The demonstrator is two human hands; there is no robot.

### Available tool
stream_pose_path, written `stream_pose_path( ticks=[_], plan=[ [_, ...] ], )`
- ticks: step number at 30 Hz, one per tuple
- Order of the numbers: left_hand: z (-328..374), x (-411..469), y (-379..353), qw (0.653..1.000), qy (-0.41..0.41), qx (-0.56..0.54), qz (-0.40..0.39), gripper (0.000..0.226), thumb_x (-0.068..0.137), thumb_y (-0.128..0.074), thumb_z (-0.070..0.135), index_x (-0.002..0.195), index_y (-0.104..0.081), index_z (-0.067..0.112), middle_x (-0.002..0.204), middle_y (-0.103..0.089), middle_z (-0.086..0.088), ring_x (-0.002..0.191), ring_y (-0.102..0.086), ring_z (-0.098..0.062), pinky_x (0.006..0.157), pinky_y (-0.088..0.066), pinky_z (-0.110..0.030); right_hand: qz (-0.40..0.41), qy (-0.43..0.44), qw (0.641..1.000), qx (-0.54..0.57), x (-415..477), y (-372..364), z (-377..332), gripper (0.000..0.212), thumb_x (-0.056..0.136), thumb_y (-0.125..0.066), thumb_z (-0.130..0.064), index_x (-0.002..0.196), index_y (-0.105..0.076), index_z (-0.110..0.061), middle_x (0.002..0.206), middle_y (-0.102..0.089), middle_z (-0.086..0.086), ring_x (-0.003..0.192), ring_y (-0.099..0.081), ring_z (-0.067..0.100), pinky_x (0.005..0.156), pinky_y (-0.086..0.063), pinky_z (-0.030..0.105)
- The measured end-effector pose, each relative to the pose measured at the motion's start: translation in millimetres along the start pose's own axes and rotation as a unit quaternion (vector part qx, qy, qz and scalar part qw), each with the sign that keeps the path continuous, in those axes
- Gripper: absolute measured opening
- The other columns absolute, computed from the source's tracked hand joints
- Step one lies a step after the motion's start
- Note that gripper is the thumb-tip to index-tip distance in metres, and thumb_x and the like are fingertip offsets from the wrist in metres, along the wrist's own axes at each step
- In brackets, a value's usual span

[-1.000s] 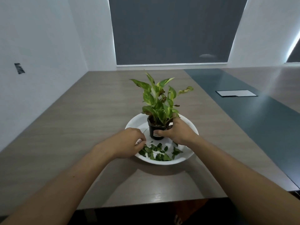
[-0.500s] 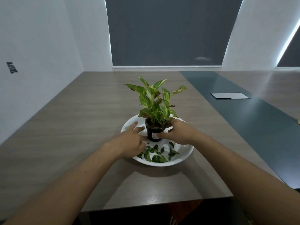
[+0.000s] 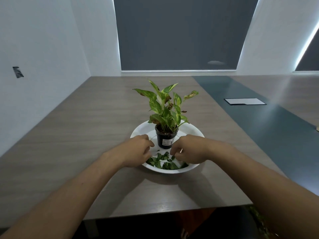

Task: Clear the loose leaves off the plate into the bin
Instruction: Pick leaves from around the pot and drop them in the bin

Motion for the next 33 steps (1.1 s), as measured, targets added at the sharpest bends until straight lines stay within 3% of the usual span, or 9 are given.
stream_pose_path(
  ticks=[3, 7, 10, 13, 16, 20, 24, 27, 33],
  plan=[
    [3, 7, -8, 1.000, 0.002, -0.006, -0.010, 0.038, 0.105, -0.050, 0.032, 0.136, -0.068, 0.021, 0.130, -0.056, 0.000, 0.113, -0.060, -0.020, 0.099, -0.052, -0.038, 0.023, 0.013, 0.999, 0.032, -3, 9, -4, 0.036, 0.106, -0.052, -0.024, 0.131, -0.078, -0.028, 0.133, -0.076, -0.011, 0.110, -0.066, 0.010, 0.098, -0.050, 0.025],
    [14, 10, -16, 0.999, -0.020, -0.032, -0.019, 0.034, 0.105, -0.049, 0.030, 0.125, -0.075, 0.022, 0.122, -0.055, -0.001, 0.113, -0.052, -0.014, 0.101, -0.046, -0.032, 0.032, 0.016, 0.999, 0.032, -1, 5, 1, 0.042, 0.108, -0.049, -0.019, 0.142, -0.071, -0.027, 0.145, -0.071, -0.007, 0.132, -0.064, 0.017, 0.113, -0.049, 0.033],
    [16, 5, -9, 0.996, -0.032, -0.075, -0.027, 0.036, 0.101, -0.050, 0.028, 0.118, -0.080, 0.039, 0.124, -0.055, 0.010, 0.110, -0.054, -0.003, 0.101, -0.047, -0.026, 0.035, 0.024, 0.998, 0.043, 2, -1, 4, 0.046, 0.107, -0.049, -0.016, 0.148, -0.066, -0.028, 0.148, -0.068, -0.001, 0.134, -0.061, 0.022, 0.114, -0.047, 0.036],
    [11, 1, 4, 0.995, -0.033, -0.090, -0.036, 0.037, 0.096, -0.050, 0.026, 0.099, -0.083, 0.042, 0.118, -0.061, 0.019, 0.110, -0.060, -0.001, 0.098, -0.049, -0.025, 0.030, 0.041, 0.997, 0.056, 7, -8, 2, 0.049, 0.106, -0.048, -0.015, 0.150, -0.064, -0.029, 0.149, -0.067, 0.002, 0.131, -0.062, 0.024, 0.107, -0.046, 0.033],
    [-2, 2, 18, 0.999, -0.002, -0.040, -0.003, 0.040, 0.097, -0.049, 0.018, 0.115, -0.080, 0.036, 0.123, -0.067, 0.012, 0.115, -0.065, -0.012, 0.096, -0.052, -0.029, 0.020, 0.063, 0.996, 0.065, 9, -10, -6, 0.045, 0.104, -0.049, -0.017, 0.141, -0.071, -0.033, 0.138, -0.072, -0.005, 0.118, -0.065, 0.016, 0.101, -0.048, 0.030],
    [-10, 3, 10, 1.000, 0.022, 0.002, -0.011, 0.049, 0.101, -0.049, 0.013, 0.147, -0.063, 0.025, 0.150, -0.061, 0.003, 0.137, -0.057, -0.019, 0.108, -0.047, -0.031, 0.026, 0.066, 0.988, 0.137, 9, -2, -5, 0.039, 0.103, -0.048, -0.016, 0.120, -0.079, -0.033, 0.112, -0.078, -0.019, 0.100, -0.073, -0.001, 0.089, -0.055, 0.019],
    [-2, 2, 3, 1.000, 0.019, -0.006, -0.015, 0.046, 0.102, -0.047, 0.016, 0.143, -0.067, 0.025, 0.147, -0.062, 0.003, 0.134, -0.057, -0.017, 0.110, -0.049, -0.032, 0.044, 0.055, 0.993, 0.099, 10, -1, 2, 0.042, 0.105, -0.046, -0.015, 0.134, -0.074, -0.029, 0.135, -0.075, -0.011, 0.124, -0.068, 0.013, 0.109, -0.053, 0.036],
    [12, 0, 5, 0.999, 0.003, -0.026, -0.019, 0.041, 0.101, -0.049, 0.019, 0.132, -0.074, 0.027, 0.133, -0.073, 0.008, 0.121, -0.065, -0.011, 0.103, -0.054, -0.030, 0.039, 0.060, 0.994, 0.077, 9, -8, 2, 0.044, 0.106, -0.048, -0.017, 0.142, -0.071, -0.029, 0.145, -0.070, -0.007, 0.133, -0.063, 0.017, 0.115, -0.048, 0.036],
    [17, 1, 15, 0.996, 0.004, -0.089, -0.016, 0.036, 0.103, -0.050, 0.021, 0.127, -0.076, 0.028, 0.119, -0.079, 0.012, 0.101, -0.073, -0.004, 0.090, -0.057, -0.024, 0.006, 0.076, 0.985, 0.157, -2, -2, -4, 0.042, 0.102, -0.046, -0.010, 0.120, -0.080, -0.028, 0.112, -0.080, -0.016, 0.104, -0.076, -0.001, 0.096, -0.058, 0.024]
  ],
)
Point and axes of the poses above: each hand's wrist, its own x-axis towards the middle knuckle, its own y-axis out of the back of the hand, z = x × y, the point moved 10 cm from there along x, towards the middle knuckle
